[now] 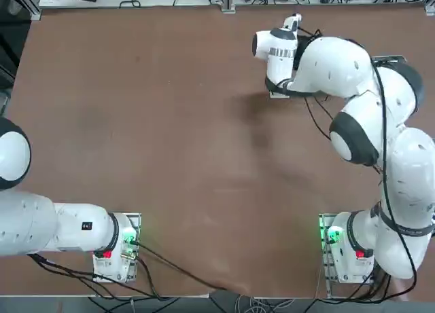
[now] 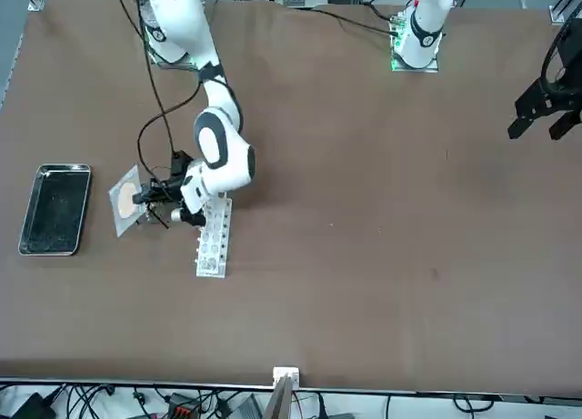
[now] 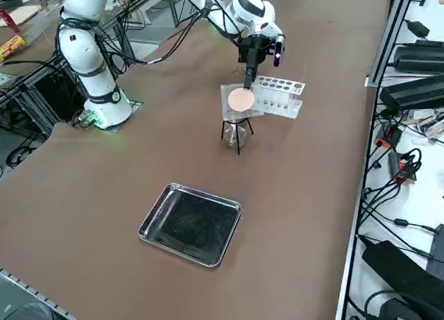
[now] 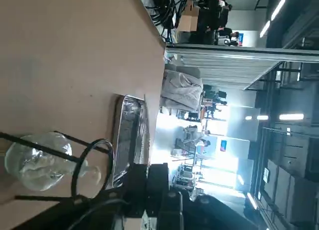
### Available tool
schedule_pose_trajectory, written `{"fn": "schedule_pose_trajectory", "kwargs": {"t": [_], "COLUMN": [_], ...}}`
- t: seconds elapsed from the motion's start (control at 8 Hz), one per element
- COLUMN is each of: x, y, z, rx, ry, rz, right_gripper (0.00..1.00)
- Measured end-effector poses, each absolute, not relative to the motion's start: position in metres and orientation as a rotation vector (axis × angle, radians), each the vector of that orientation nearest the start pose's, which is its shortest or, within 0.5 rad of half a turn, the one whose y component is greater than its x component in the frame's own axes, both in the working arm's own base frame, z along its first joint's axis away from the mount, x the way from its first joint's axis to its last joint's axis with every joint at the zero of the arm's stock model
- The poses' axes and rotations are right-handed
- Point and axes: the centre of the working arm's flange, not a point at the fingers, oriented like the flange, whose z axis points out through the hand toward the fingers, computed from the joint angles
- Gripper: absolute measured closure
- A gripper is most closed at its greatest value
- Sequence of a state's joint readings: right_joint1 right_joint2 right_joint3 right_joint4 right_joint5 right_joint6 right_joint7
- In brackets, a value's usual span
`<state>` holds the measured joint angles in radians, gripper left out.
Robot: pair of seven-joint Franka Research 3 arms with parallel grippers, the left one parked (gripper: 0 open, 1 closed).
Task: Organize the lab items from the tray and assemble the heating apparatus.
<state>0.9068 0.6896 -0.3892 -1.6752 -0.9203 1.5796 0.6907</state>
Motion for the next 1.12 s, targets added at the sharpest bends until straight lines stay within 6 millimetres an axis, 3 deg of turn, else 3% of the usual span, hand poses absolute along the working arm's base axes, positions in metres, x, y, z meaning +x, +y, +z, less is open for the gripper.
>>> {"fn": "schedule_pose_trajectory", "kwargs": {"t": [1.12], "x": [0.566], "y": [0.257], "z": [0.226], "rx": [1.774], "ry": [0.196], "rz": [0.098], "right_gripper": [0.97]}}
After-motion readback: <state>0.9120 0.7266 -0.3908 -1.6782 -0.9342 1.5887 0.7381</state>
